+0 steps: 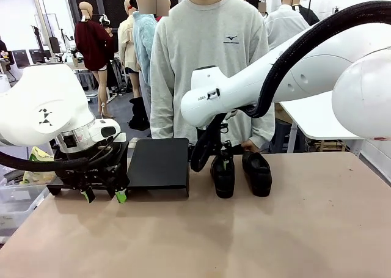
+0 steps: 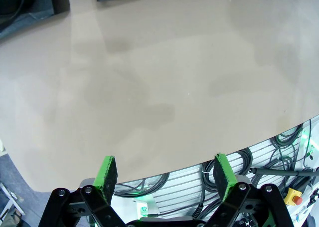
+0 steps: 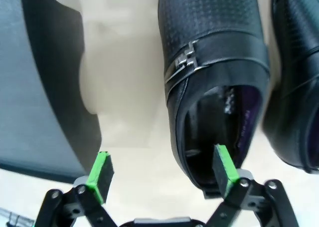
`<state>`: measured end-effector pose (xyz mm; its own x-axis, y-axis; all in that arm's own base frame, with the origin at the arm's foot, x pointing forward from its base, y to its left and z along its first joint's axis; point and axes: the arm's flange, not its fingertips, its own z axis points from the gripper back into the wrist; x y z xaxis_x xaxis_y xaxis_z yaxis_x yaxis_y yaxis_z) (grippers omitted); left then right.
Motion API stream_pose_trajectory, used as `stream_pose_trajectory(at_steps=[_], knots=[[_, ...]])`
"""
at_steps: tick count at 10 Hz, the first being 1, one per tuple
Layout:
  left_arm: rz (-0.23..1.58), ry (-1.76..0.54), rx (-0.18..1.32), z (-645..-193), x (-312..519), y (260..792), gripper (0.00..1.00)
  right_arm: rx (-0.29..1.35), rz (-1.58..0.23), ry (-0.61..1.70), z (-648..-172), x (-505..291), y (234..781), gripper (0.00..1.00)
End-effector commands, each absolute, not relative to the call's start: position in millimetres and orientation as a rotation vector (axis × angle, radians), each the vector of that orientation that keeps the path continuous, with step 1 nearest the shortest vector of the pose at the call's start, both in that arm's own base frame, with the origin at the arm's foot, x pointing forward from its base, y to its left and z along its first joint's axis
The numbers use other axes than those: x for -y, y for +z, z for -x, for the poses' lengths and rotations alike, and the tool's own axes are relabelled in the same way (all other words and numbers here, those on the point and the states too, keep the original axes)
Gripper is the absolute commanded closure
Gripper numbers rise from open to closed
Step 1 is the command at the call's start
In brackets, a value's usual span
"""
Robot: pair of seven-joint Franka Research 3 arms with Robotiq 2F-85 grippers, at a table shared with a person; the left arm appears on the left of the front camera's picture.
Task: Organize the shoes by placing them on the stand.
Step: Pick up one Shoe and place it in the middle of the table.
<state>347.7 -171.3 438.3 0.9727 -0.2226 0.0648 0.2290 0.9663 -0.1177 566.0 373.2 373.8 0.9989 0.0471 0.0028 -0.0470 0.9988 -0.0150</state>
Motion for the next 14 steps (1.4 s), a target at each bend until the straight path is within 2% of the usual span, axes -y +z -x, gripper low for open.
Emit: stream_pose_trajectory(at_steps=[1,2,7,8,14], knots=[[0.12,-0.233,0.051,-348.2,168.7,438.3,0.0,0.005,0.03,0.05,-559.3,-378.1,360.0,0.0],[0.12,-0.233,0.051,-348.2,168.7,438.3,0.0,-0.001,0.021,0.056,-558.3,-380.2,356.8,0.08],[0.12,-0.233,0.051,-348.2,168.7,438.3,0.0,0.042,0.065,0.045,-569.5,-377.4,355.5,0.9],[0.12,-0.233,0.051,-348.2,168.7,438.3,0.0,0.04,0.078,0.04,-571.5,-376.5,352.1,1.0],[0.12,-0.233,0.051,-348.2,168.7,438.3,0.0,0.005,0.123,0.03,-577.3,-378.5,335.3,1.0]])
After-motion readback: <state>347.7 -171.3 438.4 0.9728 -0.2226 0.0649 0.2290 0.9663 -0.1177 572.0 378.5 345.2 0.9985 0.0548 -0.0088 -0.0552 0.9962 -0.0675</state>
